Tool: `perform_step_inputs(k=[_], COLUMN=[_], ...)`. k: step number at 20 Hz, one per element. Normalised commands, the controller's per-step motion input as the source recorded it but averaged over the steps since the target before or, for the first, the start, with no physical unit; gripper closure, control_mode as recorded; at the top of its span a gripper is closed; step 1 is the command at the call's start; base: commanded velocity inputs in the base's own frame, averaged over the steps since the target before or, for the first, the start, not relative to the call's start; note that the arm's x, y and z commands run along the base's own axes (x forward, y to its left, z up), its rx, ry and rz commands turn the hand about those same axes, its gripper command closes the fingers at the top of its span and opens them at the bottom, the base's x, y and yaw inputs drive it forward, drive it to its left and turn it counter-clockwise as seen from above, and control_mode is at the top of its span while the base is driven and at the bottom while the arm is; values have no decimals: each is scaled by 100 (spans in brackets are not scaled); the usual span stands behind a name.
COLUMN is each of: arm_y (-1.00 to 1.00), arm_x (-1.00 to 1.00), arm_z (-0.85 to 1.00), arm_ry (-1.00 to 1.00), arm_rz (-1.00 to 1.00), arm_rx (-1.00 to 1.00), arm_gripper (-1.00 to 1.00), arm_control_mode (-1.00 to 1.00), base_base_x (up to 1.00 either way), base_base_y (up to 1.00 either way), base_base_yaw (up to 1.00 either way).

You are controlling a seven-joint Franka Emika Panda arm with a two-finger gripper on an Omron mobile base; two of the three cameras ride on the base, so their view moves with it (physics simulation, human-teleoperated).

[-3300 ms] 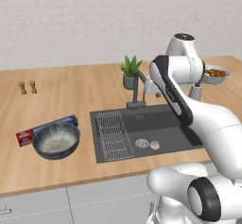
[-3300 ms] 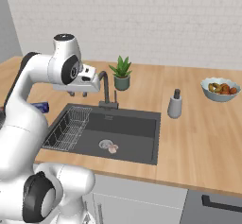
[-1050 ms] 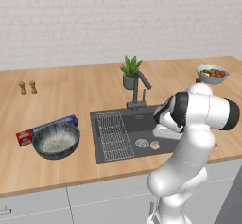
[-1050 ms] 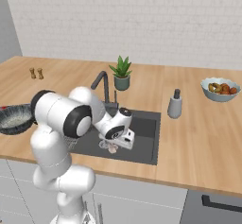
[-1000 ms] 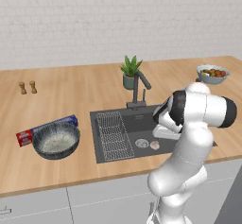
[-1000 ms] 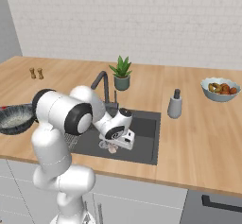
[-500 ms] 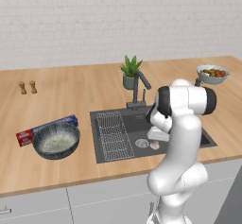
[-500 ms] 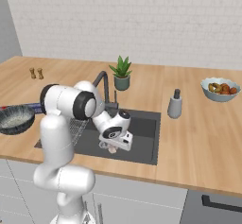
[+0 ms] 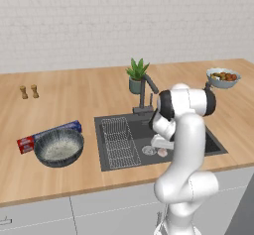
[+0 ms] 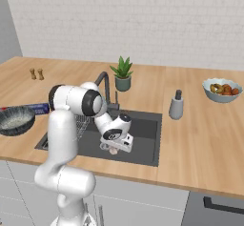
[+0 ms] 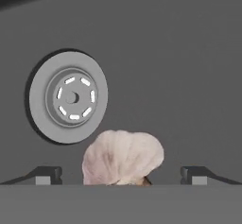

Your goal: Pick the garlic from the sink and place it in the bowl. Then pick the bowl and place it in the microwave. Then close the microwave door and press the start button.

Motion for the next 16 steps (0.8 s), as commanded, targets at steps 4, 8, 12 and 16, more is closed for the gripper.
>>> perform_step_inputs(k=[4, 8, 12, 16], arm_y=[3, 14, 22, 16], arm_x=[2, 0, -15, -18], arm_z=[-30, -24, -21, -26], arm_ry=[0, 0, 0, 0], arm_rz=[0, 0, 0, 0], arm_rx=[0, 0, 0, 0], arm_gripper=[-100, -100, -100, -100], arm_control_mode=[-100, -100, -100, -100], base_base_x=[0, 0, 0, 0], base_base_y=[0, 0, 0, 0], base_base_yaw=[0, 0, 0, 0])
